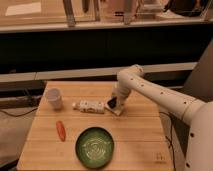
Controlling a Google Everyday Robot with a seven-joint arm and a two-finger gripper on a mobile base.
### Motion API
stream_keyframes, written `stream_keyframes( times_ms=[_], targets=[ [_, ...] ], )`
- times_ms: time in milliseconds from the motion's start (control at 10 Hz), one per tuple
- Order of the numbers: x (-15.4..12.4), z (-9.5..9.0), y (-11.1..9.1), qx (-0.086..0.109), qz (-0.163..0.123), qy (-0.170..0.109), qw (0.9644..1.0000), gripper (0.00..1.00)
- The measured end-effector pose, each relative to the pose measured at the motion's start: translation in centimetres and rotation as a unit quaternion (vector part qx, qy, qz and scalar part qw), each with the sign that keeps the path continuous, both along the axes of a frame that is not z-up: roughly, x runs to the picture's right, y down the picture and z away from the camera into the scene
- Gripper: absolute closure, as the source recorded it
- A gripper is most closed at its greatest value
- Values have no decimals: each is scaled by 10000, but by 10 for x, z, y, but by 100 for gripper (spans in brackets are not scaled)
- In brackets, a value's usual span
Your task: Place the eraser on the white sponge
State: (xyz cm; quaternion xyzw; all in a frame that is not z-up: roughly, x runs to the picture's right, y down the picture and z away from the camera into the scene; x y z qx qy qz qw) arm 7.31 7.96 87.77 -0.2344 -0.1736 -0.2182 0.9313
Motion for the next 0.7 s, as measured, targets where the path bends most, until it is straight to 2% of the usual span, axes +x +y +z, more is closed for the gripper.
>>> stream_keyframes(
  times_ms=[200,300,500,700],
  targets=[
    [0,1,-1,-4,38,-13,10000,97],
    [0,2,-3,-11,51,-46,10000,91],
    [2,1,-5,-12,78,-70,9999,73],
    [3,2,-6,-17,101,-108,9999,51]
  ],
)
